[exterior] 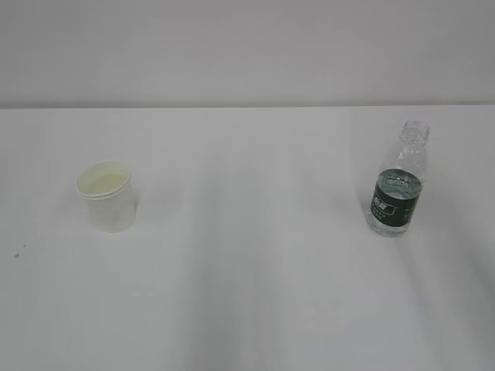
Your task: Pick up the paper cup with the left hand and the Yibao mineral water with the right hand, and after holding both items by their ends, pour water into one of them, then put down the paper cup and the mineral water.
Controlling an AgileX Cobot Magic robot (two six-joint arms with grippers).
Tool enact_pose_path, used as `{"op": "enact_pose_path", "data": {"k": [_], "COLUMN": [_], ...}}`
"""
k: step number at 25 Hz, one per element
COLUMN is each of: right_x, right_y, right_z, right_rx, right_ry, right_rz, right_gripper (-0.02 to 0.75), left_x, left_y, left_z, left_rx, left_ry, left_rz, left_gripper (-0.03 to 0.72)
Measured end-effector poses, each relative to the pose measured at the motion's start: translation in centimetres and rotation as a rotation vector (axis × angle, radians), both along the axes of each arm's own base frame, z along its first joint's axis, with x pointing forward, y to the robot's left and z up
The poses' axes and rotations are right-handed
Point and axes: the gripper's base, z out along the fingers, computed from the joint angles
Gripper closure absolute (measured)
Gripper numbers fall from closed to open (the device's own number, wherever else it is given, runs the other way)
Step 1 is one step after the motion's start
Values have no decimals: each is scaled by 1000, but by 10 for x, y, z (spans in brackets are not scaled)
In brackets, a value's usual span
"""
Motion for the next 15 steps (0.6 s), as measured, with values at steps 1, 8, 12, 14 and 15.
{"op": "enact_pose_path", "data": {"k": [1, 8, 12, 14, 15], "right_x": [-3, -17, -21, -24, -25], "right_y": [0, -2, -3, -3, -3], "right_z": [1, 3, 3, 3, 4], "right_rx": [1, 9, 13, 16, 17], "right_ry": [-11, -10, -2, -3, -5], "right_rz": [0, -1, -2, -3, -3], "right_gripper": [149, 149, 149, 149, 149], "left_x": [-1, -19, -27, -27, -27], "left_y": [0, 0, 1, 1, 1], "left_z": [1, 15, 19, 19, 19], "left_rx": [0, 78, 110, 110, 110], "left_ry": [-1, 12, 40, 47, 51], "left_rz": [0, 79, 124, 127, 127], "left_gripper": [305, 312, 314, 315, 315]}}
